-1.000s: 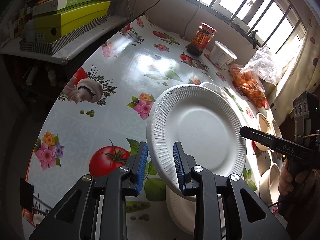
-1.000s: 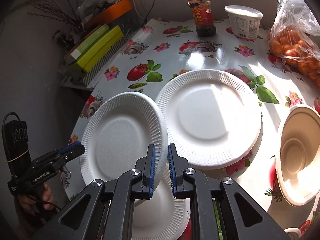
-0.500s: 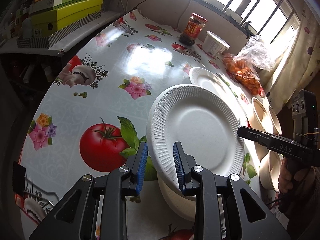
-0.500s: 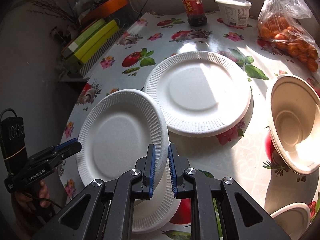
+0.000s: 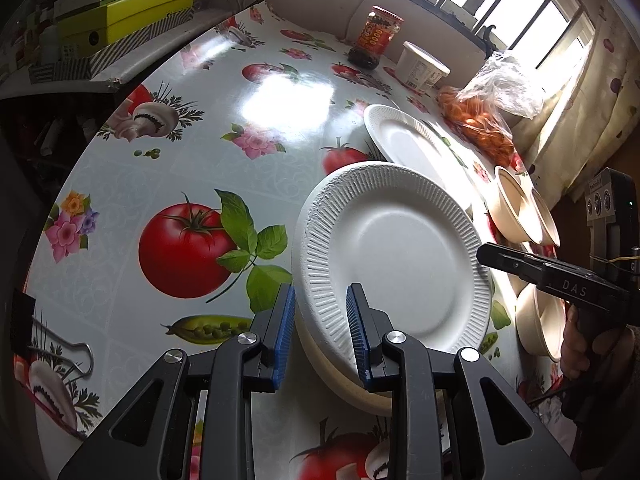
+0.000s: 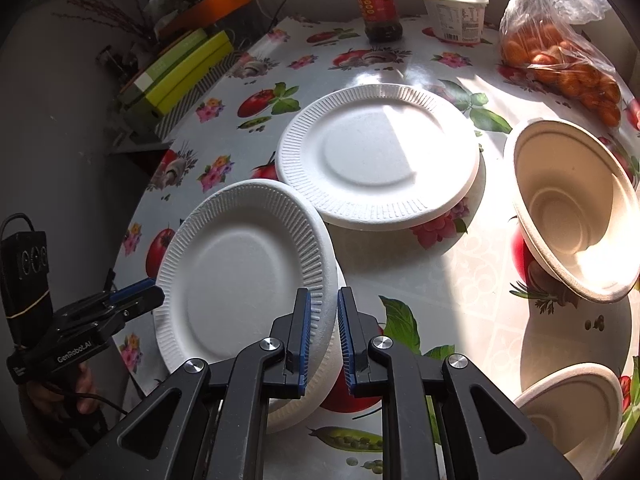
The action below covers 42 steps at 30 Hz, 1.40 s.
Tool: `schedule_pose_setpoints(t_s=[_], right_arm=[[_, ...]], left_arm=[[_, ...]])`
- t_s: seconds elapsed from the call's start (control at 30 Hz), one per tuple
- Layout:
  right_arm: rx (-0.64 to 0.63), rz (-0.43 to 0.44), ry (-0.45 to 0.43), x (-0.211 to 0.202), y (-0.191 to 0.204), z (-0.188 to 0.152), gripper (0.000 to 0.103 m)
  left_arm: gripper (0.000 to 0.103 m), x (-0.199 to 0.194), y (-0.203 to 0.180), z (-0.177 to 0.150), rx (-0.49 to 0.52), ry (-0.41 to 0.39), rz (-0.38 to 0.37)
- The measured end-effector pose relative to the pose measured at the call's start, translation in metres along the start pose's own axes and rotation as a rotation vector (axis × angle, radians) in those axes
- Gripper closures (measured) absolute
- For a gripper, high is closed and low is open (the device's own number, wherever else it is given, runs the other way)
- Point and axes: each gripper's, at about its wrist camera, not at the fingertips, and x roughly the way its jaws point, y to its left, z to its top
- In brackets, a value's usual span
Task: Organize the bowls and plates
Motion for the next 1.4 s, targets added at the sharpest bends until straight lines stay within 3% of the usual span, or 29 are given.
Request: schedule_pose_setpoints(t_s=[1.4], right_arm=[[-0.008, -0.032, 0.030, 0.008, -0.002, -0.015, 0.087]], left_arm=[[0.075, 0.006, -0.006, -0.012, 0.023, 0.025, 0.033]])
